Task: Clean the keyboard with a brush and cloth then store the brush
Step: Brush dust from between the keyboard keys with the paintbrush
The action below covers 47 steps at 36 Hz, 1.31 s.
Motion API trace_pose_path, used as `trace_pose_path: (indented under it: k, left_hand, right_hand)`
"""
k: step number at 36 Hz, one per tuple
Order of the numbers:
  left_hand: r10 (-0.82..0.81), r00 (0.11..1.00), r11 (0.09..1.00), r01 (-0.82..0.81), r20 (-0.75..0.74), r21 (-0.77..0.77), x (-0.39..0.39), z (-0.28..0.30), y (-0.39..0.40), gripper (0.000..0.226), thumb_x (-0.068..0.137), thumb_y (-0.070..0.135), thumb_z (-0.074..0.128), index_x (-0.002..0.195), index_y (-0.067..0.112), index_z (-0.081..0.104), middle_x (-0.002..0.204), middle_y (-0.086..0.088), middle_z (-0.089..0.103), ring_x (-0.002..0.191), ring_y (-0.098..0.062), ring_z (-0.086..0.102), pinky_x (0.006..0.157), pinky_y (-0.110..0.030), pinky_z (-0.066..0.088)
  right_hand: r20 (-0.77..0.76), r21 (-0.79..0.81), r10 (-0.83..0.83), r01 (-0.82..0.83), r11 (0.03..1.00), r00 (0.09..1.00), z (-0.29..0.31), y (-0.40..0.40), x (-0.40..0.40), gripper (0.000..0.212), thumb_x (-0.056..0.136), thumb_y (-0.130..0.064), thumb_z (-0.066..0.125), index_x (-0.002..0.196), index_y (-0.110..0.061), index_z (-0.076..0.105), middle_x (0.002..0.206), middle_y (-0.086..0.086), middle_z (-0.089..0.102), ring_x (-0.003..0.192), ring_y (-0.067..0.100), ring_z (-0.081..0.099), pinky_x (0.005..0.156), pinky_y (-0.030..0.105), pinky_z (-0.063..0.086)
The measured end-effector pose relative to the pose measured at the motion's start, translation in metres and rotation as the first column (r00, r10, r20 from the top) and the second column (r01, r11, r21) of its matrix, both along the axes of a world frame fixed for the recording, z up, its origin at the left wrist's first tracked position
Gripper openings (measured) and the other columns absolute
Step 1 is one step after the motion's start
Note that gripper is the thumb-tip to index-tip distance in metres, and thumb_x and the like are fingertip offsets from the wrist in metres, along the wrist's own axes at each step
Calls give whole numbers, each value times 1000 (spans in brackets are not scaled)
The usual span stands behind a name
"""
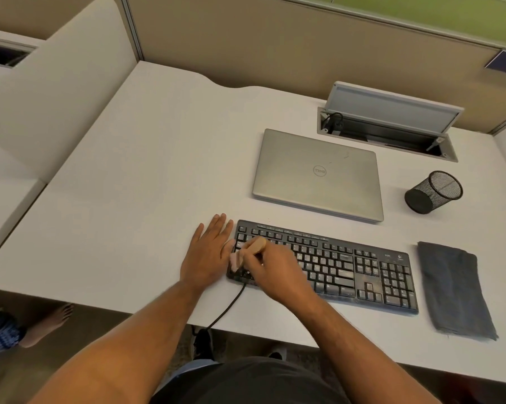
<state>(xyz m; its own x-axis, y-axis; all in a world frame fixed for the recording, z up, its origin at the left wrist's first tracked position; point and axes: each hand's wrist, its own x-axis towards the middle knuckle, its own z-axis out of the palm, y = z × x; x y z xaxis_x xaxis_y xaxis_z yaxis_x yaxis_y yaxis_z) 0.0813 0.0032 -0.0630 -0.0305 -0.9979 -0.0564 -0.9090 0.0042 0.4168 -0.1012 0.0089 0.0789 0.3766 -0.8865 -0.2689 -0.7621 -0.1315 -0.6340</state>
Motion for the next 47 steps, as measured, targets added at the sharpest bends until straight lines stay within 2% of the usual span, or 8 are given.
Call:
trace_pose_path:
  k: [4,8,18,22,27,34,42,47]
  left_hand:
    - [1,1000,1000,-1,12,-12,0,0,0,65,105,47,3,162,23,22,170,5,11,156,-7,0,128,-38,1]
    - [7,1000,1000,-7,-1,-4,-1,2,0,66,104,46,4,162,21,23,170,5,12,156,-7,1,128,-38,2]
    - [9,1000,1000,-9,5,-4,-2,4,1,67,103,48,3,162,21,23,170,4,12,157,-8,1,128,-38,1]
    - [11,1000,1000,-11,-8,-5,-2,5,1,70,102,51,3,161,22,25,170,4,14,157,-8,2,128,-38,3]
    - [15,1000,1000,-15,-8,-13,-3,7,1,71,101,50,4,161,20,27,170,4,15,157,-8,4,128,-38,3]
    - [19,1000,1000,-19,-9,-12,-3,7,2,70,102,51,3,161,20,25,170,4,13,157,-7,2,128,-38,3]
    - [4,1000,1000,-3,23,-27,-4,6,3,67,104,50,7,161,22,25,170,2,14,157,-10,3,128,-42,5]
    - [4,999,1000,-3,35,-13,-5,7,1,68,103,50,6,163,22,21,170,4,10,157,-9,1,128,-41,3]
  right_hand:
    - [47,-3,-50,50,999,998,7,-15,-16,22,105,-42,52,109,-32,71,93,-14,73,86,4,66,82,31,55]
    - [53,86,87,-91,992,995,7,-19,-25,17,104,-37,58,111,-33,73,105,-18,72,96,0,64,92,33,54]
    - [-98,-60,321,-327,943,942,-9,-13,-15,22,105,-31,60,123,-30,72,114,-9,66,102,11,60,89,32,50]
    - [-221,-42,353,-370,928,909,-3,-18,-20,19,106,-34,55,109,-25,72,106,-7,69,97,13,61,90,36,51]
    - [-342,-46,318,-354,934,884,8,-29,-29,26,106,-37,50,89,-22,63,90,-4,67,84,18,61,78,37,51]
    - [-45,-42,273,-275,960,961,1,-13,-18,21,105,-34,59,112,-22,75,109,-7,72,99,10,63,90,31,51]
    - [-128,-26,242,-247,969,962,-1,-10,-33,23,106,-38,56,113,-26,73,110,-9,70,99,10,62,90,33,52]
    - [-305,51,222,-217,975,926,7,-17,-58,22,107,-41,52,107,-30,71,106,-11,70,96,11,63,88,36,53]
